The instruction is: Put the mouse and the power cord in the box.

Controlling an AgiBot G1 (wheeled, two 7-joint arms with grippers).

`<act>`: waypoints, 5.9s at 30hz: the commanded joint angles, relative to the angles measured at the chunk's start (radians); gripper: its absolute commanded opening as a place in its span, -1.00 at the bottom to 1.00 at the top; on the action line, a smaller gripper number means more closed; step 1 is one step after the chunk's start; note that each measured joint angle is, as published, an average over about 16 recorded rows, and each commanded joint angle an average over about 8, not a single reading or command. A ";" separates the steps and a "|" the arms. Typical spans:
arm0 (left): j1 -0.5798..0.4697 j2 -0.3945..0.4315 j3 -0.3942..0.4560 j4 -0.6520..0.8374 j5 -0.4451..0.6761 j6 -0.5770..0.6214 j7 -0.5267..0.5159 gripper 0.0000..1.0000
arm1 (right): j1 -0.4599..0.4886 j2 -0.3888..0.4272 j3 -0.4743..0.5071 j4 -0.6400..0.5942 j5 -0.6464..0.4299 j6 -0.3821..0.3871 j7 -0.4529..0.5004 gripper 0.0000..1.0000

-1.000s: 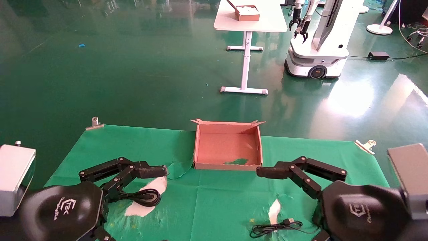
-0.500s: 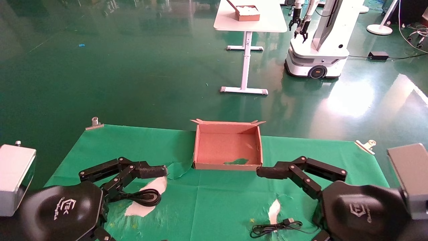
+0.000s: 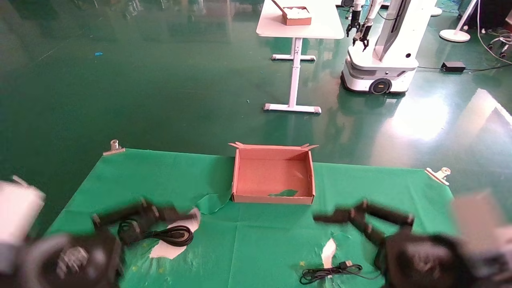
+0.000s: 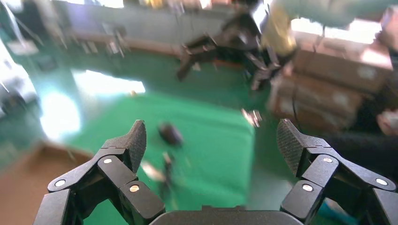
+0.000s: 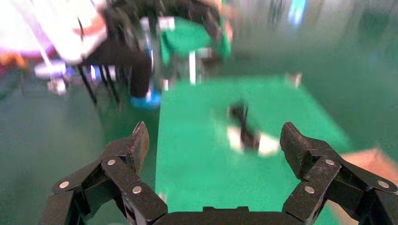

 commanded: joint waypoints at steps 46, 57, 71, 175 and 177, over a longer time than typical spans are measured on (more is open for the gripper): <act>-0.363 0.555 0.491 0.416 1.453 -0.343 -0.261 1.00 | 0.049 0.005 -0.109 0.017 -0.291 0.067 0.117 1.00; -0.379 0.577 0.492 0.482 1.444 -0.366 -0.226 1.00 | 0.182 -0.133 -0.257 0.017 -0.703 0.108 0.080 1.00; -0.383 0.582 0.491 0.500 1.439 -0.372 -0.215 1.00 | 0.327 -0.428 -0.426 -0.272 -1.051 0.169 0.021 1.00; -0.544 0.775 0.843 0.500 1.194 -0.842 -0.283 0.66 | 0.626 -0.266 -0.310 -0.293 -1.125 0.213 0.119 -1.00; -0.554 0.775 0.879 0.504 1.181 -0.856 -0.302 1.00 | 0.626 -0.265 -0.308 -0.288 -1.123 0.213 0.121 -1.00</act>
